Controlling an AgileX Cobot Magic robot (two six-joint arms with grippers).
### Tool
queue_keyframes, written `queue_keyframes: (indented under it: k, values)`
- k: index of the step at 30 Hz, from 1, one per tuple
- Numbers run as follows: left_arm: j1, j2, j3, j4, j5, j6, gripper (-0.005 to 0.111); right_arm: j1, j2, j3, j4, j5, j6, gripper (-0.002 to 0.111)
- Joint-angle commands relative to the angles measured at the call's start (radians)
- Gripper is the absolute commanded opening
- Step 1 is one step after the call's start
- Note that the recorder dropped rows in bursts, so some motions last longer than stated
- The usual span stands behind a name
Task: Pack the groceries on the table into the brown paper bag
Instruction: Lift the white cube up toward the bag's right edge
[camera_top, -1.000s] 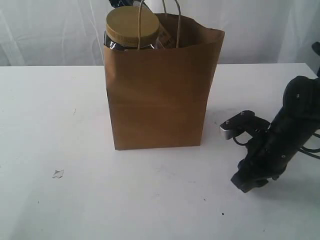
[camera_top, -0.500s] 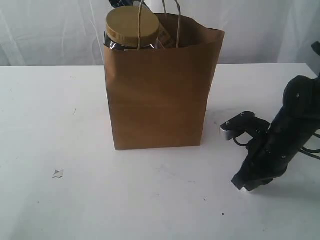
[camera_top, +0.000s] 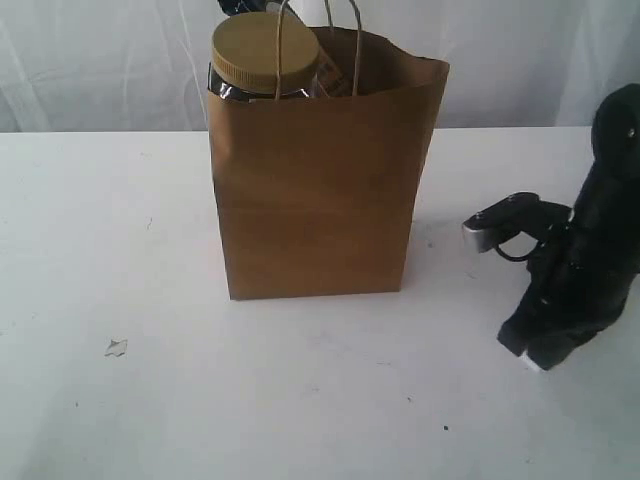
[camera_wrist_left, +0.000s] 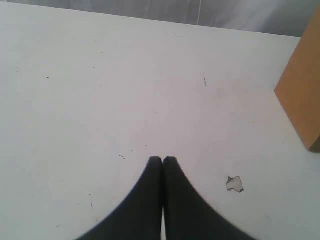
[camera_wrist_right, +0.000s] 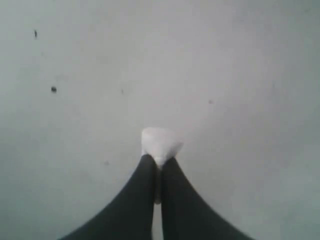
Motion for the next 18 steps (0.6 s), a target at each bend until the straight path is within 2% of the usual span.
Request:
queue_keyframes:
  k: [1, 8, 11, 13, 18]
  values:
    - [-0.006, -0.007, 0.004, 0.012, 0.002, -0.006, 0.000, -0.002, -0.103, -0.040, -0.126, 0.181, 0.071, 0.000]
    - [-0.006, -0.007, 0.004, 0.012, 0.002, -0.006, 0.000, -0.002, -0.210, -0.170, -0.166, 0.152, 0.078, 0.000]
    - [-0.006, -0.007, 0.004, 0.012, 0.002, -0.006, 0.000, -0.002, -0.215, -0.252, -0.161, 0.078, 0.084, 0.000]
    - [-0.006, -0.007, 0.004, 0.012, 0.002, -0.006, 0.000, -0.002, -0.213, -0.289, -0.161, -0.043, 0.106, 0.000]
    - [-0.006, -0.007, 0.004, 0.012, 0.002, -0.006, 0.000, -0.003, -0.187, -0.301, -0.148, -0.528, 0.273, 0.000]
